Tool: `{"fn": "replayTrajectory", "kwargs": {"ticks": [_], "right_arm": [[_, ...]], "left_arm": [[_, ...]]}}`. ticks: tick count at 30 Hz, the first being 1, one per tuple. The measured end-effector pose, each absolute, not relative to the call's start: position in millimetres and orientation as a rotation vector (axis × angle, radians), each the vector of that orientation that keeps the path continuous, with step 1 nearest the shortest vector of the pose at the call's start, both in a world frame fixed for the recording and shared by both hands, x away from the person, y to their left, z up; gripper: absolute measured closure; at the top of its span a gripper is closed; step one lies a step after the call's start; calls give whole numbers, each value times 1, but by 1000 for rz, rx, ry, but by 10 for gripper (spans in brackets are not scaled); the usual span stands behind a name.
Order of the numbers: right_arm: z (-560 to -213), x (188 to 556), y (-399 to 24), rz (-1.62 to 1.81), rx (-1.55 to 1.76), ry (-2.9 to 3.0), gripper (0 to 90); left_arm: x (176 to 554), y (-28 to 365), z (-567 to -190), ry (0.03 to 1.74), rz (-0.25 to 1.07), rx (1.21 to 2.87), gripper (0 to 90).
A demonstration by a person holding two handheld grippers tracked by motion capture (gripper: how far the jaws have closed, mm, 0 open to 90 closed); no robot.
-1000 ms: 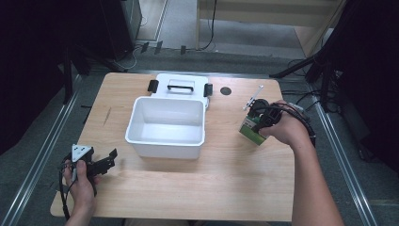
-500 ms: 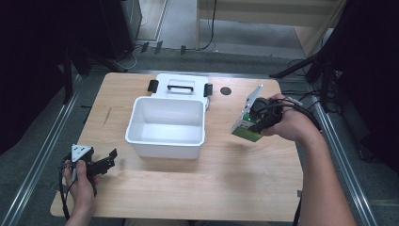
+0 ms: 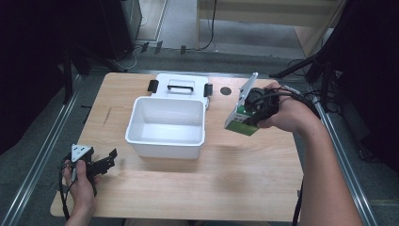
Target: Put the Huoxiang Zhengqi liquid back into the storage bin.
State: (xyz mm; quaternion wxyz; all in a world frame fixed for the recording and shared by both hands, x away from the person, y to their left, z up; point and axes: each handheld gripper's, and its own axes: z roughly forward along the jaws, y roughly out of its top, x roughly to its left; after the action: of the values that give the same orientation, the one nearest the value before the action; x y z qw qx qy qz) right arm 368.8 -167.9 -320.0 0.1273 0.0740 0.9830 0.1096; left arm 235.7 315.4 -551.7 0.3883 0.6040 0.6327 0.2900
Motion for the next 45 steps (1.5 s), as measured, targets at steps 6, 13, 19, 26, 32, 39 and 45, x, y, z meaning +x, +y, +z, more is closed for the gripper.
{"fn": "replayTrajectory", "kwargs": {"ticks": [6, 13, 19, 26, 32, 39, 45], "right_arm": [[-305, 369, -158, 322, 180, 2855, 643], [-287, 368, -142, 310, 147, 2852, 643], [-276, 370, -126, 319, 124, 2855, 642], [-267, 370, -112, 334, 96, 2856, 642], [-260, 369, -96, 337, 68, 2847, 642], [-257, 370, -73, 326, 35, 2849, 642], [-259, 371, -55, 321, 16, 2863, 640]], "left_arm": [[236, 315, -552, 1610, 737, 1536, 105], [236, 315, -552, 1611, 735, 1537, 105], [236, 316, -552, 1611, 734, 1534, 105], [236, 316, -552, 1615, 735, 1537, 105], [236, 316, -552, 1617, 733, 1537, 105], [236, 316, -552, 1616, 732, 1536, 105], [236, 316, -552, 1617, 731, 1536, 105]]}}
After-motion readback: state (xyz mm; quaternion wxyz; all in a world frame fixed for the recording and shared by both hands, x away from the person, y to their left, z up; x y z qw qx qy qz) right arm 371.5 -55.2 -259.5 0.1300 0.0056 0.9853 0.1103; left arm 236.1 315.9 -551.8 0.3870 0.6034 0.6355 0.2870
